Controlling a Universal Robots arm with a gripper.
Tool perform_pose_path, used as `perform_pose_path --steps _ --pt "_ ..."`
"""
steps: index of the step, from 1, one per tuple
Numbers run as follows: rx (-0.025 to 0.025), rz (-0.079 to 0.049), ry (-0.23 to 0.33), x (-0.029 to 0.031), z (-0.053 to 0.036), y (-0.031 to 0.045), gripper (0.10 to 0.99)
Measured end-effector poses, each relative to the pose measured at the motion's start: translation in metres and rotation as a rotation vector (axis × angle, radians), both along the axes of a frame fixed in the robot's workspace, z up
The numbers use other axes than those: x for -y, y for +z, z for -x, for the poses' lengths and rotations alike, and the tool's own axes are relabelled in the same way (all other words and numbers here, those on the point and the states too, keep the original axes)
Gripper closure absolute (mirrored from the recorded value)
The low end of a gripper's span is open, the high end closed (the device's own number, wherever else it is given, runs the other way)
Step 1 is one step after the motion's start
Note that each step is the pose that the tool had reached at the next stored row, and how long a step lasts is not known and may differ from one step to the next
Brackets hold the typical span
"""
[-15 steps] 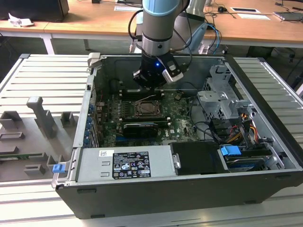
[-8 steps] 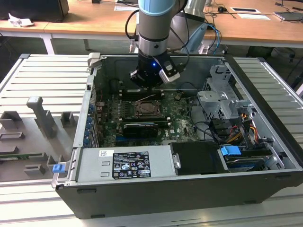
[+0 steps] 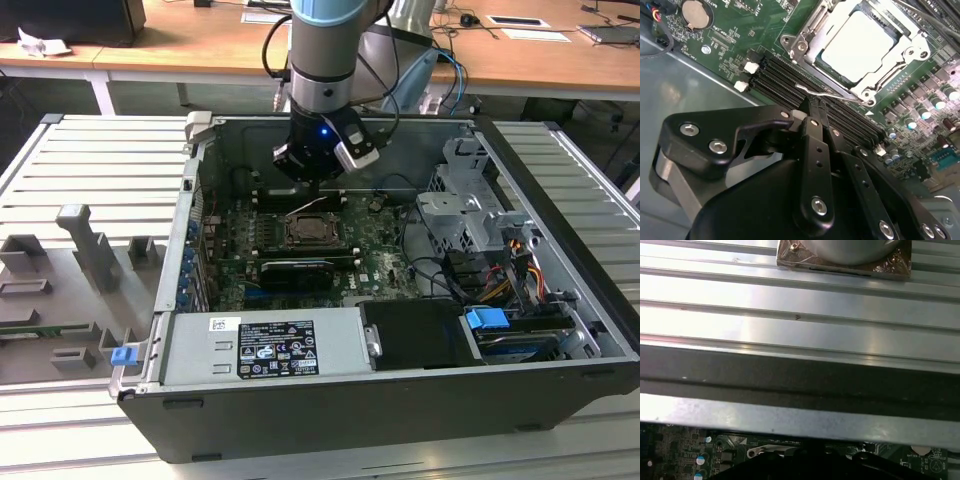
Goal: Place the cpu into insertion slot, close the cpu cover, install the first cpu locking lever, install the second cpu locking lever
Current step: 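Install the first cpu locking lever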
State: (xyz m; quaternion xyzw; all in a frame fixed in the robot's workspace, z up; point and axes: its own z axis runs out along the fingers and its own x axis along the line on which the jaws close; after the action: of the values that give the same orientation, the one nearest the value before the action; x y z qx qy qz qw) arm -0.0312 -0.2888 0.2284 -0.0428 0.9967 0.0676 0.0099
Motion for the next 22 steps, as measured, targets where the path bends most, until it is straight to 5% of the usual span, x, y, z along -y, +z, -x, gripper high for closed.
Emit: perform_pose_path --steps 9,22 --pt "0.0001 0.001 0.000 0.0059 0.0015 -0.0010 0.980" --pt "-0.0001 0.001 0.000 0.0060 -0.0097 -0.0162 0.980"
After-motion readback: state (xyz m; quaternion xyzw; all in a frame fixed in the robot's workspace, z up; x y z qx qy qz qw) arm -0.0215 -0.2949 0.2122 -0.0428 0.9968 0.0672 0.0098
